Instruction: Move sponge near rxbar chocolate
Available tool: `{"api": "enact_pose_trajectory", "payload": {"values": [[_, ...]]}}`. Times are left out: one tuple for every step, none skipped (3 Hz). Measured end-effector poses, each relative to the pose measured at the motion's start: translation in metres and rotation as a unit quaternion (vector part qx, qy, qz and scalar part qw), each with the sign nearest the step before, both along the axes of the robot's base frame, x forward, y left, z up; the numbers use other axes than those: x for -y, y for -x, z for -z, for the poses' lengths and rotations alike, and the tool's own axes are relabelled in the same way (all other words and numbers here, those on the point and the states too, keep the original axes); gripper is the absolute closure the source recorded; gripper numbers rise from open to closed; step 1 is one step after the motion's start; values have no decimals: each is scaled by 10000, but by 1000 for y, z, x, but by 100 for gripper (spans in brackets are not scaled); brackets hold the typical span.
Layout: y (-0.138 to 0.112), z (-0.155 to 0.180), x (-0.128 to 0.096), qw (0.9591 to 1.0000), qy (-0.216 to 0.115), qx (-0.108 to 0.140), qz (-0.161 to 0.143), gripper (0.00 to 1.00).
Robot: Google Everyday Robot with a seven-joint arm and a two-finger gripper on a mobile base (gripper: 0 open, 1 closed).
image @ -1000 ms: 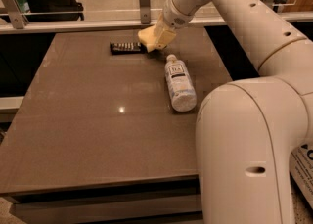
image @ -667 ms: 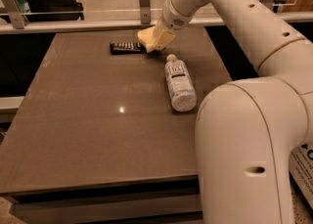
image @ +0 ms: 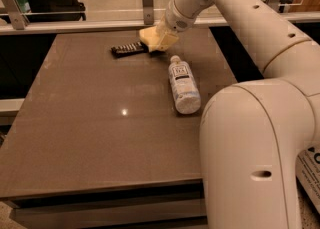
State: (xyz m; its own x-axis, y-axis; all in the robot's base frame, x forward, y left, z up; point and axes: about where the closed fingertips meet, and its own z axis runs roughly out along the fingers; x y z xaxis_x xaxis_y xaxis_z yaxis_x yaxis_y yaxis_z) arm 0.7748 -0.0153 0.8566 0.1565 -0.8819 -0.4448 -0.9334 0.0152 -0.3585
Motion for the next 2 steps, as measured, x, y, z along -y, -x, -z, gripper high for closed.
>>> {"api": "enact_pose_trajectory", "payload": {"values": [[5,0,5,10000,-24,-19,42,0],[9,-3,9,10000,-61,-1,70,0]]}}
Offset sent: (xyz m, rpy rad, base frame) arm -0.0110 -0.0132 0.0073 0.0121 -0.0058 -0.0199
